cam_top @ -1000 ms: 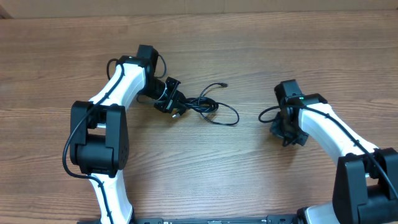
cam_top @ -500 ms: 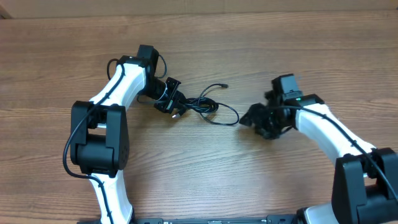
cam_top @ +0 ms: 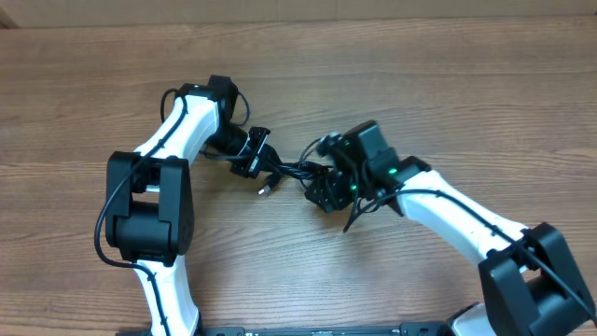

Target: Untangle cables

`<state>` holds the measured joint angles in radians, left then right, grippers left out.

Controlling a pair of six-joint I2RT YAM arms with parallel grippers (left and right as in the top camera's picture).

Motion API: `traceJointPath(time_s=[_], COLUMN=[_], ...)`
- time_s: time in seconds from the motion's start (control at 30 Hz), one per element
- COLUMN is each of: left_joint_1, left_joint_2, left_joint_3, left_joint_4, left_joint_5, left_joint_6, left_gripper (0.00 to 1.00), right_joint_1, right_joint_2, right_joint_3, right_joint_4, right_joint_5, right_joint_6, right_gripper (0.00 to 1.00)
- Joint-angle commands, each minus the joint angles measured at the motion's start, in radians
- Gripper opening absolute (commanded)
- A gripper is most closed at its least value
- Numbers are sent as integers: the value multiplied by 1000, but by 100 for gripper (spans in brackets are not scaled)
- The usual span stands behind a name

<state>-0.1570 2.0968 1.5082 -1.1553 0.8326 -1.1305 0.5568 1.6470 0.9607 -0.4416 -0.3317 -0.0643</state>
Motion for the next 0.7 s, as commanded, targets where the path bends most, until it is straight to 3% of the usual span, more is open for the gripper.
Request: traceJointPath(time_s=[0.0,0.13,0.4,0.5,0.57,0.6,0.67], left_joint_1=[2,2,1,0,0,0,0], left_joint_2=[9,9,9,9,9,9,9], left_joint_3=[19,19,19,19,19,19,19], left_joint_4=[-33,-57,-163,-175,-175,-175,-174], left_joint_5=[106,165,217,234,232,230,211], left_joint_6=[-63,-89,-81,-74,-74,-74,-76], left_gripper=[4,4,6,17,24,23,18], right_joint_1=[56,71,72,71,71,71,71], right_joint_2=[1,1,1,1,1,1,1], right_joint_3=[3,1,0,0,0,0,0], right_joint_4=[3,9,37,36,32,26,5], right_joint_5=[150,195,226,225,209,182,89], right_joint_6=[-135,-135,-124,-119,-96,-79,-66], right_gripper=[67,57,53,38,11,4,4])
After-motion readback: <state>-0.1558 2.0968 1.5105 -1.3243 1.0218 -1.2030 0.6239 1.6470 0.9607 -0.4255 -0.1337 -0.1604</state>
